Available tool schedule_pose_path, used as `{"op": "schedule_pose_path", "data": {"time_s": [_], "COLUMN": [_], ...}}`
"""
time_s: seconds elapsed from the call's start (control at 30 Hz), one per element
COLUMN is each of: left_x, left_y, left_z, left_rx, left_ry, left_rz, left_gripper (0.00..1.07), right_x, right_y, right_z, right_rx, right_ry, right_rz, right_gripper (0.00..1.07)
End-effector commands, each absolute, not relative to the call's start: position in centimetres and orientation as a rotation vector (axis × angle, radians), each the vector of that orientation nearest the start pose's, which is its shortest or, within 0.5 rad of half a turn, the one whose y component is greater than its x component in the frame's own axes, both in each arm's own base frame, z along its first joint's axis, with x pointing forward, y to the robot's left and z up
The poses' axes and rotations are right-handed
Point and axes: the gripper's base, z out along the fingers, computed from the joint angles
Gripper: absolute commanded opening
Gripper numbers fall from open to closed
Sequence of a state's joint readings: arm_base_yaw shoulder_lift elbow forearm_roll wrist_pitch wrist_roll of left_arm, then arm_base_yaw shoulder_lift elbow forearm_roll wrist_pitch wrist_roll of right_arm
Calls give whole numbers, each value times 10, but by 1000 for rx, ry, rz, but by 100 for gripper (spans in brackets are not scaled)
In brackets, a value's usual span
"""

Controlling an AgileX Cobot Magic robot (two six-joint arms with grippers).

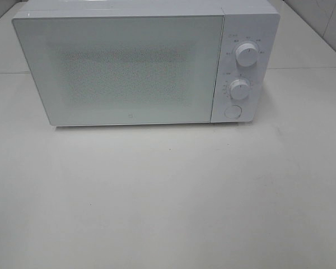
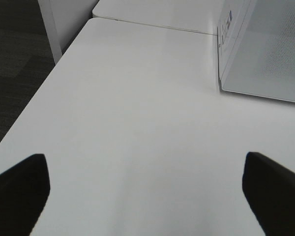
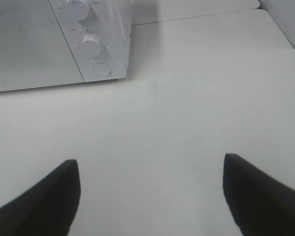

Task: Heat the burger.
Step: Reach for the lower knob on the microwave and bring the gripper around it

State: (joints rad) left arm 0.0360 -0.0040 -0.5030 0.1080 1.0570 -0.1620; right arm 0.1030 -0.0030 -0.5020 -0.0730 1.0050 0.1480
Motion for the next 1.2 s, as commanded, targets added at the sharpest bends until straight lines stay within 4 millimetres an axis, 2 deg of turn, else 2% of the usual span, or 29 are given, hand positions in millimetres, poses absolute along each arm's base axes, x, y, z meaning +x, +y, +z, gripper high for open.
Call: {"op": "schedule_pose_path", "data": {"time_s": [0.03,1.2], "left_x": [-10,-9], "left_y": [8,8], "left_z": [280,280], "left_rx": [-206,-141], "left_ry": [1978,1984], "left_rz": [37,-3], "left_gripper": [101,101], "right_x": [-6,-6], "right_y": [-6,-6], "right_z": [282,282], "right_rx": [52,52], "right_ry": [1955,1955], "right_rz": [70,70], "right_gripper": [76,76]}}
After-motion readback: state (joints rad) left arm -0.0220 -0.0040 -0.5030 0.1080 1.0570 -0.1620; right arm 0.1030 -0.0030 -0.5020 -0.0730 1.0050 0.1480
